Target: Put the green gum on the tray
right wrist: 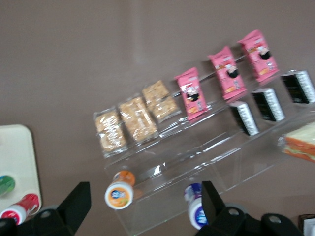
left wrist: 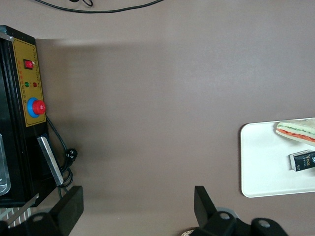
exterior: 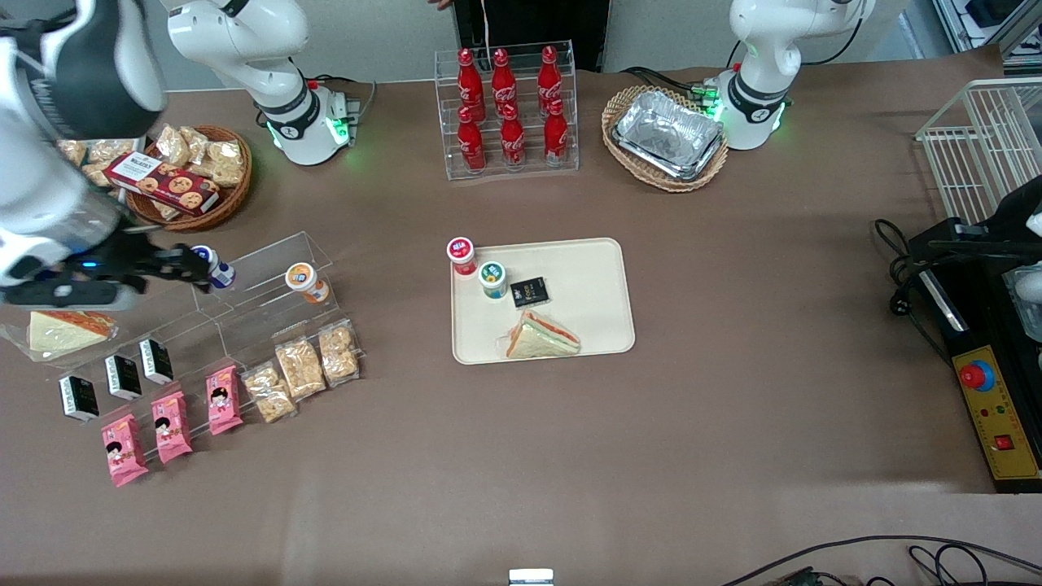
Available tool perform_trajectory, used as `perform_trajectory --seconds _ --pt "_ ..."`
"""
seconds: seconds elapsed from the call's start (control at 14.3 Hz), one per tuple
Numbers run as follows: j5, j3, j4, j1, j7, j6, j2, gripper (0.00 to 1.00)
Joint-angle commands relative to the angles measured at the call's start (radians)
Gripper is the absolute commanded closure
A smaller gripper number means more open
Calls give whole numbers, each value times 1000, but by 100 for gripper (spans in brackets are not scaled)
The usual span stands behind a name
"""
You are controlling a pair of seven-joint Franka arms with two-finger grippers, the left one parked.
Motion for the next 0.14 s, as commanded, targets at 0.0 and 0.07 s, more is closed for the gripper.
perform_trajectory --seconds 0.0,0.07 --pt "16 -60 56 -1 -31 -40 14 0" --pt "14 -64 56 -6 -60 -46 10 0"
